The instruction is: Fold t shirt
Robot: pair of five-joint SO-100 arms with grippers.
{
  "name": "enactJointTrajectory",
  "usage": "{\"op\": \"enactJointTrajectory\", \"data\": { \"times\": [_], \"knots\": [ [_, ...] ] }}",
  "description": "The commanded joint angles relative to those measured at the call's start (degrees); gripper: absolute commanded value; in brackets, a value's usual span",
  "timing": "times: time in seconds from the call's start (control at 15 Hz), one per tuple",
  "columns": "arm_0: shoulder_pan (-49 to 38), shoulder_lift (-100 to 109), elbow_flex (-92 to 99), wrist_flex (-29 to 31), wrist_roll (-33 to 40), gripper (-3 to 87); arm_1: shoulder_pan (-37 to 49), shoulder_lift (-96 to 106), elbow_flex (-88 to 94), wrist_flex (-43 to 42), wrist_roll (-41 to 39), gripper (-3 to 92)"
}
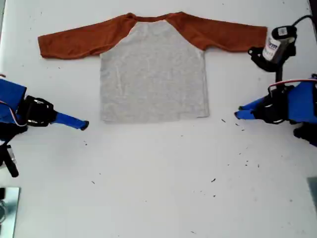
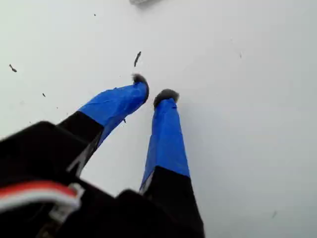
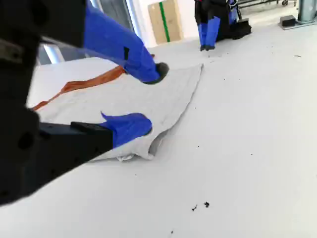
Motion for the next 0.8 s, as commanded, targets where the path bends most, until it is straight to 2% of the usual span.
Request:
{"op": "enactJointTrajectory", "data": {
  "times": [0.0, 0.13, 0.2, 0.27, 0.33, 0.4, 0.47, 0.53, 0.67, 0.73],
  "knots": [
    [-1.8, 0.4, 0.7, -0.3, 0.3, 12.8, -2.6, 1.0, 3.0, 0.9, 16.6, 6.2],
    [-3.3, 0.4, 0.7, -0.3, 0.3, 13.1, -3.0, 1.0, 3.0, 0.9, 21.0, 6.2],
    [-2.8, 0.4, 0.7, -0.2, 0.3, 18.9, -1.6, 1.0, 3.0, 0.9, 30.4, 6.6],
    [-1.2, 0.4, 0.7, -0.2, 0.5, 23.2, -1.4, 1.0, 3.0, 0.9, 43.2, 6.7],
    [-1.1, 0.4, 0.7, -0.2, 0.0, 17.8, -2.6, 1.0, 3.0, 0.8, 37.9, 3.8],
    [-3.5, 0.4, 0.7, -0.2, 0.0, 12.5, -3.7, 1.1, 2.8, -0.7, 36.2, 3.9],
    [-3.9, 0.4, 0.7, -0.9, 1.6, 8.7, -2.8, 1.1, 2.1, 0.8, 42.3, 3.5],
    [-2.5, 0.4, 0.7, -2.0, 3.4, 1.7, -2.6, 1.1, 1.1, -1.0, 39.2, 3.5],
    [1.4, 0.4, 0.7, -2.7, 3.4, -0.3, -0.7, -1.1, -5.8, -1.5, 36.7, 3.4],
    [2.0, 0.4, 0.7, -2.2, 3.7, -0.3, 2.6, -10.0, -14.2, -0.9, 32.8, 3.4]
  ]
}}
